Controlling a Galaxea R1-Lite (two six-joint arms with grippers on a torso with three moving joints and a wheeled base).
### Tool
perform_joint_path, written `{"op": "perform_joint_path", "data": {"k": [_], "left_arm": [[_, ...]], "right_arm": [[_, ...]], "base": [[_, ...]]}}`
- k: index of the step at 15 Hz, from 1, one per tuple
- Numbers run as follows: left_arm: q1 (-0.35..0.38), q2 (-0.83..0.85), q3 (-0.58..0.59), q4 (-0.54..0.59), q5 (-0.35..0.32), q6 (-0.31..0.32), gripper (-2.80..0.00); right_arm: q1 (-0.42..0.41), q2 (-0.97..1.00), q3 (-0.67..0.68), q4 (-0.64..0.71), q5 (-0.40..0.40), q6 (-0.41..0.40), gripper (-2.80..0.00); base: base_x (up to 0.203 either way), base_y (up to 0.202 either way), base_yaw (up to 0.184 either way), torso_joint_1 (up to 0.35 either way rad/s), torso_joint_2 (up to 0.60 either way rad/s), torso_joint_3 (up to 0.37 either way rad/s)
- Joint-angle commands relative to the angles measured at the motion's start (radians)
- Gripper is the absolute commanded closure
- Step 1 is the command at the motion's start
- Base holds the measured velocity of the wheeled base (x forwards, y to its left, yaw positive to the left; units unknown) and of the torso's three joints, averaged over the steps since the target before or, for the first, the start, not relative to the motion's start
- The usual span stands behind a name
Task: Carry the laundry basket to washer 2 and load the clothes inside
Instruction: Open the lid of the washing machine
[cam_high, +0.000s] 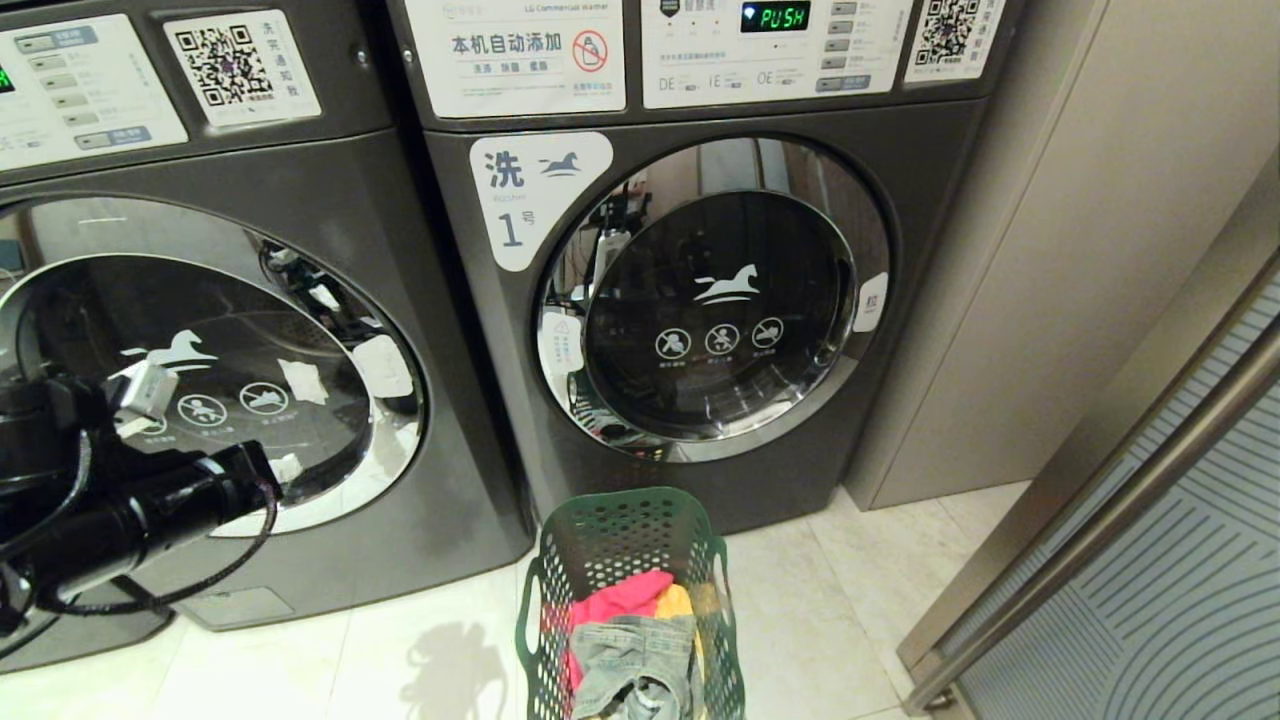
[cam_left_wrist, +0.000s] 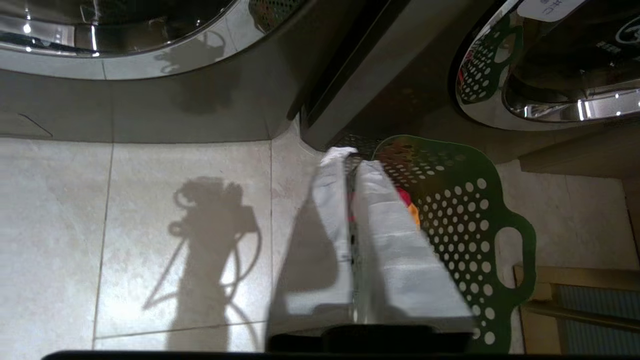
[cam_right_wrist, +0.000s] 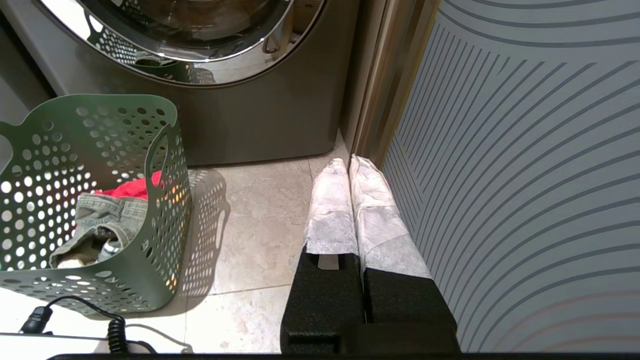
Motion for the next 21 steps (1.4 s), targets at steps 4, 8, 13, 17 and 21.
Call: {"op": "perform_joint_path", "data": {"k": [4,8,13,17,21], "left_arm": [[0.084,0.101,-0.046,-0.049,-0.191,0.034,-2.8],[0.109,0.293,-0.079,-0.242,-0.391,0.127,-2.8],[0.121,0.559,-0.289,-0.464,-0.449,0.225,-2.8],[0.127,0.655,-0.328,-0.635,-0.463,0.272,-2.8],[0.127,0.693,-0.371,-0.704,-0.48,0.283,-2.8]], "right_arm": [[0.0,-0.001,0.0,0.0,0.0,-0.001,0.0],[0.0,-0.001,0.0,0.0,0.0,-0.001,0.0],[0.0,-0.001,0.0,0.0,0.0,-0.001,0.0],[0.0,-0.001,0.0,0.0,0.0,0.0,0.0],[0.0,-0.001,0.0,0.0,0.0,-0.001,0.0]], "base": [[0.0,0.0,0.0,0.0,0.0,0.0],[0.0,0.0,0.0,0.0,0.0,0.0],[0.0,0.0,0.0,0.0,0.0,0.0],[0.0,0.0,0.0,0.0,0.0,0.0],[0.0,0.0,0.0,0.0,0.0,0.0]]}}
